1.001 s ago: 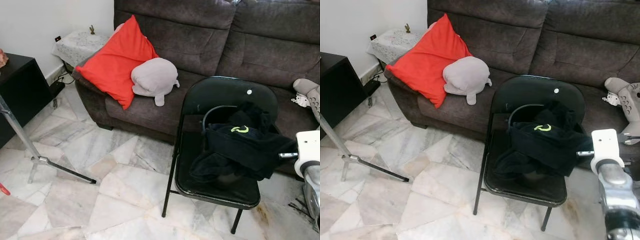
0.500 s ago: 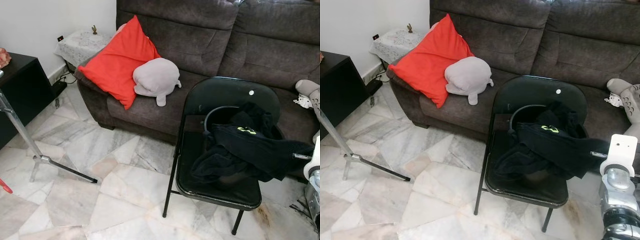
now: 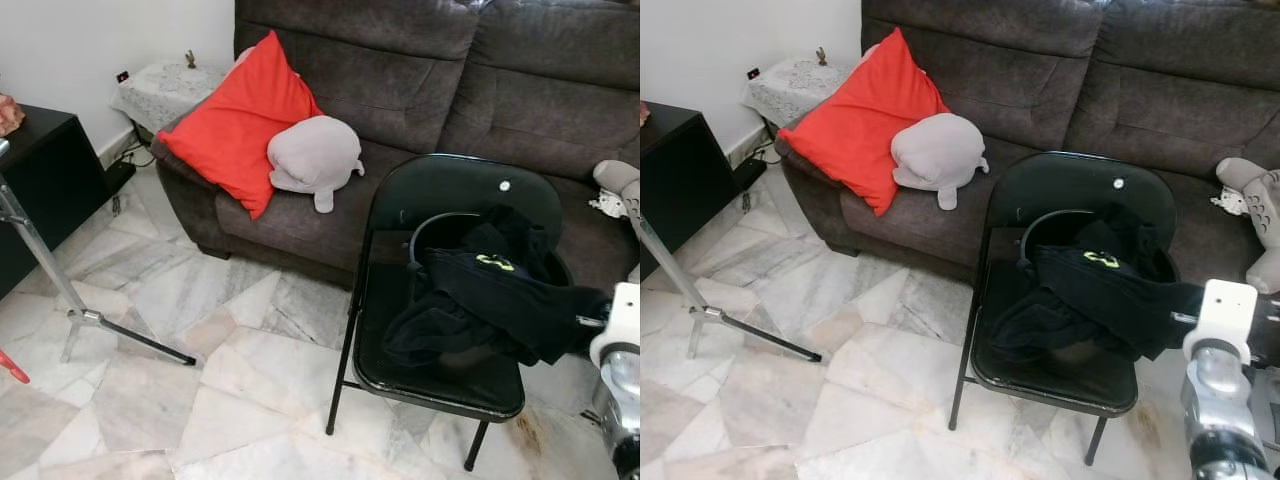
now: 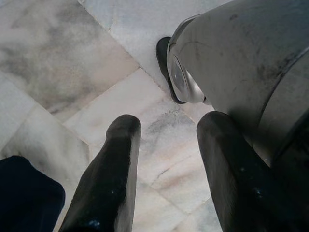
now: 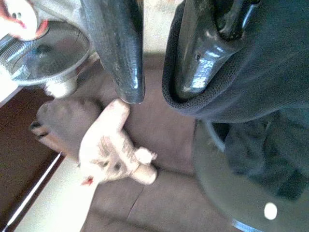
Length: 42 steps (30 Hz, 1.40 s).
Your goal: Hang hanger
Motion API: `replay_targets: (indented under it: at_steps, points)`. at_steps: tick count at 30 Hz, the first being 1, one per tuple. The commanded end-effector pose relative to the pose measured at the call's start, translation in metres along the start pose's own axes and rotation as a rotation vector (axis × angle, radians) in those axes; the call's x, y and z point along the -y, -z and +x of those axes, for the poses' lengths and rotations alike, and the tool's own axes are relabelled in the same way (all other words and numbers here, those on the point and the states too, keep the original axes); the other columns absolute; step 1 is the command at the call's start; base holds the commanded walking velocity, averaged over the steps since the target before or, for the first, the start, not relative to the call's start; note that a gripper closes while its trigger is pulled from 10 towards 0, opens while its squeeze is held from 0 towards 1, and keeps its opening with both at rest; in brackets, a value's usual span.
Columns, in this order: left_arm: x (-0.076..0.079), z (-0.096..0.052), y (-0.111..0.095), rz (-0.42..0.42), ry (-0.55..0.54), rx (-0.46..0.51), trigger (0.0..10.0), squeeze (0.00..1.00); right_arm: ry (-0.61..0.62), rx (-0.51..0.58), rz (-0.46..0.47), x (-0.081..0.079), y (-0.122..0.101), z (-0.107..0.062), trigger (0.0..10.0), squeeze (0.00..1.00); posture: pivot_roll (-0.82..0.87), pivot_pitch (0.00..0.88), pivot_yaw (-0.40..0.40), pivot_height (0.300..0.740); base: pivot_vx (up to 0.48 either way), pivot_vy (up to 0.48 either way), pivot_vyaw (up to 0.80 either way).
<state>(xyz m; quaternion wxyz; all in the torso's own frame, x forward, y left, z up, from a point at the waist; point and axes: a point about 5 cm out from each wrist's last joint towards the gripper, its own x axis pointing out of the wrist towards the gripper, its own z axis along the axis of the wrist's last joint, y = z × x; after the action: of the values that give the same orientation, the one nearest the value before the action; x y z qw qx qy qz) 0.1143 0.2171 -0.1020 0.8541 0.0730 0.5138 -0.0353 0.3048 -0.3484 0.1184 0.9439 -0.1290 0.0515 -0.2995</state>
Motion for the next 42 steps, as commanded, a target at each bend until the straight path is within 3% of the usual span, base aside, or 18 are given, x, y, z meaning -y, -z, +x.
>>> replay_targets:
  at_steps: [1, 4, 7, 8, 9, 10, 11, 14, 18, 19, 23, 25, 26, 31, 34, 40, 41, 42]
  points:
    - [0.002, 0.0, 0.001, 0.0, 0.005, -0.009, 10.0, 0.0, 0.026, 0.076, 0.015, 0.001, -0.009, -0.004, 10.0, 0.0, -0.05, 0.141, -0.036, 0.74, 0.0, 0.0, 0.0]
    - [0.002, 0.0, 0.001, 0.003, 0.007, -0.01, 10.0, 0.0, 0.03, 0.077, 0.025, 0.0, -0.004, -0.011, 10.0, 0.0, -0.05, 0.14, -0.033, 0.74, 0.0, 0.0, 0.0]
    - [0.001, 0.001, -0.001, 0.008, 0.01, -0.009, 10.0, 0.0, 0.013, 0.011, 0.107, -0.002, 0.01, -0.017, 10.0, 0.0, -0.06, 0.137, -0.031, 0.74, 0.0, 0.0, 0.0]
    - [0.001, 0.001, -0.002, 0.01, 0.011, -0.008, 10.0, 0.0, 0.002, -0.004, 0.099, -0.003, 0.013, -0.018, 10.0, 0.12, -0.06, 0.136, -0.03, 0.74, 0.0, 0.0, 0.0]
    - [0.001, 0.001, -0.002, 0.01, 0.011, -0.008, 10.0, 0.0, 0.002, -0.004, 0.099, -0.003, 0.013, -0.018, 10.0, 0.12, -0.06, 0.136, -0.03, 0.74, 0.0, 0.0, 0.0]
    - [0.0, 0.001, -0.003, 0.014, 0.013, -0.008, 10.0, 0.0, -0.006, -0.059, 0.122, -0.005, 0.02, -0.019, 10.0, 1.0, -0.06, 0.134, -0.028, 0.74, 0.0, 0.0, 0.0]
    - [0.0, 0.001, -0.003, 0.014, 0.013, -0.008, 10.0, 0.0, -0.006, -0.059, 0.122, -0.005, 0.02, -0.019, 10.0, 1.0, -0.06, 0.134, -0.028, 0.74, 0.0, 0.0, 0.0]
    - [-0.001, 0.002, -0.005, 0.027, 0.018, -0.009, 10.0, 0.0, 0.019, -0.201, 0.27, -0.006, 0.035, -0.021, 10.0, 1.0, -0.05, 0.13, -0.026, 0.74, 0.0, 0.0, 0.0]
    - [-0.003, 0.002, -0.006, 0.027, 0.013, -0.011, 10.0, 0.0, 0.064, -0.202, 0.363, -0.004, 0.032, -0.019, 10.0, 1.0, -0.05, 0.125, -0.024, 0.74, 0.0, 0.0, 0.0]
    - [-0.004, 0.001, -0.006, 0.027, 0.011, -0.012, 10.0, 0.0, 0.061, -0.183, 0.37, -0.004, 0.029, -0.019, 10.0, 0.04, -0.05, 0.123, -0.022, 0.74, 0.0, 0.0, 0.0]
    - [-0.006, 0.001, -0.006, 0.033, 0.008, -0.018, 10.0, 0.0, 0.023, -0.085, 0.304, -0.009, 0.019, -0.024, 10.0, 0.0, -0.06, 0.123, -0.02, 0.74, 0.0, 0.0, 0.0]
    - [-0.007, 0.001, -0.007, 0.044, 0.009, -0.025, 10.0, 0.0, -0.02, 0.068, 0.184, -0.02, 0.009, -0.047, 10.0, 0.0, -0.06, 0.119, -0.015, 0.74, 0.0, 0.0, 0.0]
    - [-0.008, 0.002, -0.007, 0.051, 0.01, -0.028, 10.0, 0.0, -0.055, 0.174, 0.126, -0.028, 0.002, -0.067, 10.0, 0.0, -0.06, 0.116, -0.011, 0.74, 0.0, 0.0, 0.0]
    - [-0.008, 0.002, -0.01, 0.057, 0.012, -0.026, 10.0, 0.0, -0.141, 0.226, 0.088, -0.04, 0.001, -0.09, 10.0, 0.0, -0.06, 0.113, -0.004, 0.74, 0.0, 0.0, 0.0]
    - [-0.008, 0.003, -0.014, 0.065, 0.013, -0.02, 10.0, 0.0, -0.274, 0.237, 0.038, -0.061, 0.006, -0.105, 10.0, 0.0, -0.05, 0.106, -0.007, 0.74, 0.0, 0.0, 0.0]
    - [-0.004, 0.006, -0.022, 0.049, 0.005, -0.006, 10.0, 0.0, -0.32, 0.124, -0.07, -0.081, 0.02, -0.095, 10.0, 0.0, -0.03, 0.109, -0.026, 0.74, 0.0, 0.0, 0.0]
    - [-0.002, 0.006, -0.024, 0.039, 0.005, -0.004, 10.0, 0.0, -0.329, 0.106, -0.161, -0.086, 0.022, -0.09, 10.0, 1.0, -0.02, 0.096, -0.038, 0.74, 0.0, 0.0, 0.0]
    - [-0.002, 0.006, -0.024, 0.039, 0.005, -0.004, 10.0, 0.0, -0.329, 0.106, -0.161, -0.086, 0.022, -0.09, 10.0, 1.0, -0.02, 0.096, -0.038, 0.74, 0.0, 0.0, 0.0]
